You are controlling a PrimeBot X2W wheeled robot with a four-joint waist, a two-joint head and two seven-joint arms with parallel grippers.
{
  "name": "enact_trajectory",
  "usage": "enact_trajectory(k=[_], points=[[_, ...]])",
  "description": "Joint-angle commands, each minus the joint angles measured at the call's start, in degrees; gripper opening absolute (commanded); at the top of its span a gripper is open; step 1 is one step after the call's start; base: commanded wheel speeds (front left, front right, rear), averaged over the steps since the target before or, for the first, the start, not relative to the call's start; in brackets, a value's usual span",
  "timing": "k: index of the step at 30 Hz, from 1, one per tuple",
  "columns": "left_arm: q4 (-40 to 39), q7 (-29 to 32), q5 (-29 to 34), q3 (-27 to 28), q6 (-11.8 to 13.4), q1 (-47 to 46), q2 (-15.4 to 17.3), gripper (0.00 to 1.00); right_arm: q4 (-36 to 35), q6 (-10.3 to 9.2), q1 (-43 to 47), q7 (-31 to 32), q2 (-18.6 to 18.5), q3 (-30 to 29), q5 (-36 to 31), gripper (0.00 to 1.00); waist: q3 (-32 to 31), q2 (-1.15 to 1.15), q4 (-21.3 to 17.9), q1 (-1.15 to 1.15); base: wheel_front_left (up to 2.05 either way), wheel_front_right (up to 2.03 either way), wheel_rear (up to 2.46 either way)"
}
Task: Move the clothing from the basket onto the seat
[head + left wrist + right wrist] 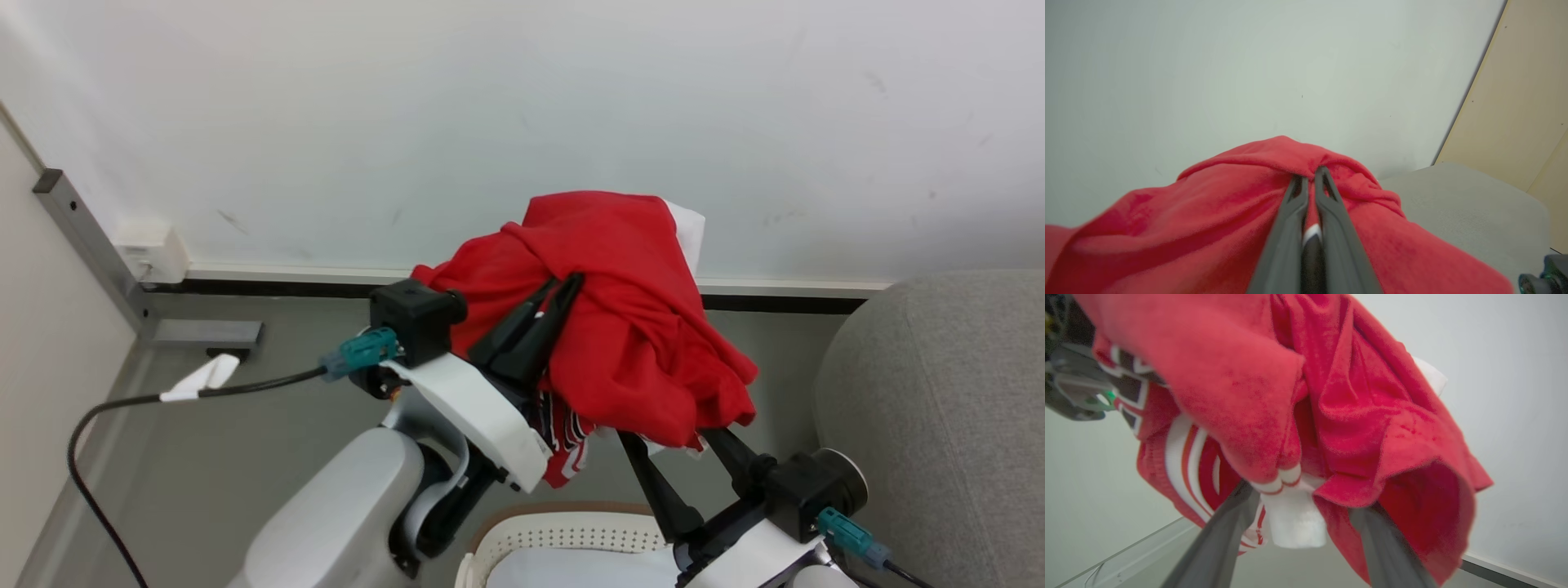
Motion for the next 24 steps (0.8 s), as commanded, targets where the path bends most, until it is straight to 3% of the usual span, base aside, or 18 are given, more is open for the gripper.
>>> enact_trajectory(k=[1,8,19,20,21,22,23,24], points=[[0.16,-0.09,-0.16,-0.14,-0.33,0.41,-0.27,0.00,0.37,-0.12,-0.52,-0.28,-0.27,0.02,0.51,1.00,-0.40,0.00,0.90,0.00,0.00,0.00,0.00],[1.41,0.47,-0.15,-3.35,-1.38,1.10,-2.69,0.00,1.96,-0.12,-3.01,-0.84,-1.22,2.72,0.58,1.00,-1.55,0.00,4.45,0.00,0.00,0.00,0.00],[2.86,1.05,-0.40,-5.83,-1.86,2.46,-3.79,0.00,-1.84,-0.12,-1.74,-0.97,-0.15,-0.07,-1.36,1.00,-2.40,0.00,7.57,0.00,0.00,0.00,0.00],[2.86,1.04,-0.43,-5.91,-1.87,2.52,-3.76,0.00,-1.94,-0.12,-1.71,-0.97,-0.09,-0.09,-1.49,0.87,-2.39,0.00,7.64,0.00,0.00,0.00,0.00],[2.85,1.03,-0.45,-5.94,-1.85,2.55,-3.72,0.00,-2.02,-0.12,-1.75,-0.98,0.02,-0.12,-1.64,0.46,-2.36,0.00,7.68,0.00,0.00,0.00,0.00],[2.85,1.03,-0.47,-5.94,-1.80,2.58,-3.64,0.00,-2.02,-0.12,-1.81,-0.98,0.09,-0.14,-1.72,0.16,-2.31,0.00,7.70,0.00,0.00,0.00,0.00],[2.86,1.02,-0.53,-5.92,-1.74,2.61,-3.56,0.00,-1.99,-0.12,-1.88,-0.98,0.14,-0.17,-1.73,0.00,-2.26,0.00,7.70,0.00,0.00,0.00,0.00],[2.86,1.00,-0.62,-5.88,-1.66,2.62,-3.51,0.00,-1.97,-0.12,-1.95,-0.98,0.17,-0.18,-1.72,0.00,-2.20,0.00,7.68,0.00,0.00,0.00,0.00]])
